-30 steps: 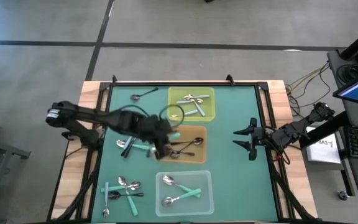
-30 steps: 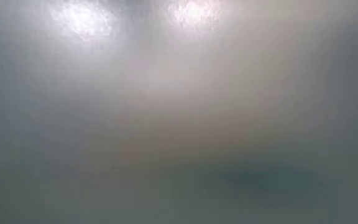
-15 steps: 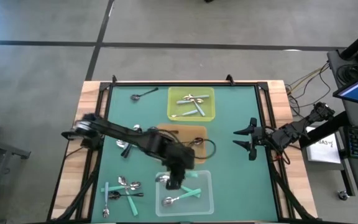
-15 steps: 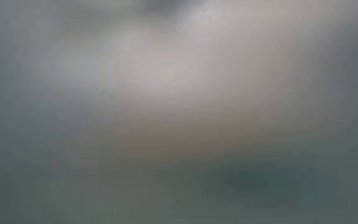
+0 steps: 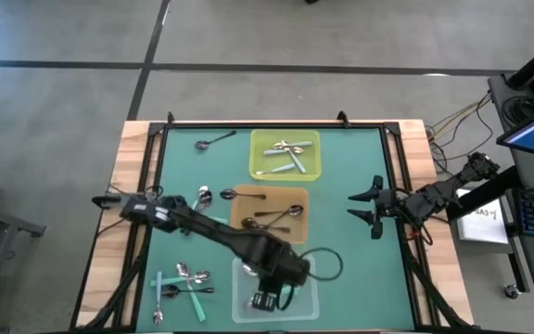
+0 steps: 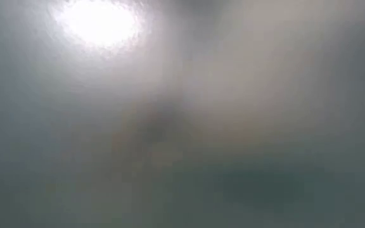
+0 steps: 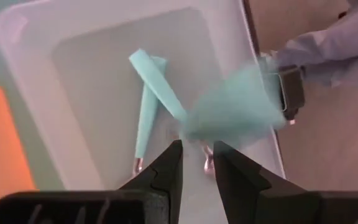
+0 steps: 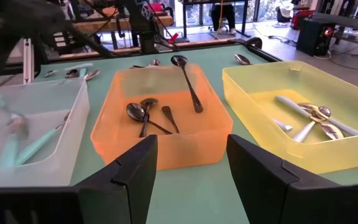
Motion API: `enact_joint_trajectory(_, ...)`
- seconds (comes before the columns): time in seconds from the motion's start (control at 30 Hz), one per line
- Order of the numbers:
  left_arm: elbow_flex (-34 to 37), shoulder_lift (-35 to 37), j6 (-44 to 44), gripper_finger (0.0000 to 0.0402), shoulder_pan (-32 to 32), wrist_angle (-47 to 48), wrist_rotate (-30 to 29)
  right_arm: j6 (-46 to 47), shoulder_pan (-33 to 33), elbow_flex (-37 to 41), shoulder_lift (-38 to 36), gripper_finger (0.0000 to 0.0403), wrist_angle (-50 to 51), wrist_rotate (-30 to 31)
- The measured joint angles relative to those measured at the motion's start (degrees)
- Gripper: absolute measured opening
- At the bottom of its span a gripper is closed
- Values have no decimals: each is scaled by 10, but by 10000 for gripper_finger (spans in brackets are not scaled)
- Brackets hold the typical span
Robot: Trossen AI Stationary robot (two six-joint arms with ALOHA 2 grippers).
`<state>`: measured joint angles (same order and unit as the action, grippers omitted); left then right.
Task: Sort silverware by color (type)
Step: Put the green spoon into the transparent bin, then put the blue spoon into the yellow bin
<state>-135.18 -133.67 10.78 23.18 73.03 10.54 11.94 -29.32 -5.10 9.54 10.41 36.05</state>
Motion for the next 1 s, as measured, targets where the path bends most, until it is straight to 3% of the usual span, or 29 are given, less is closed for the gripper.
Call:
enact_joint_trajectory(0.17,17,5,19,73,13,17,-51,0,0,0,0,185,0,0)
enact_joint_trajectory(0.47,18,7,129,75,16,174,-207,0,0,0,0,185,0,0)
enact_joint_trajectory(0.63,43,26,161,75,14,169,-219,0,0,0,0,185,0,0)
enact_joint_trajectory(0.8,141,74,223,75,0,168,-221,0,0,0,0,185,0,0)
enact_joint_trajectory(1.0,347,200,315,75,-15,166,-220,0,0,0,0,185,0,0)
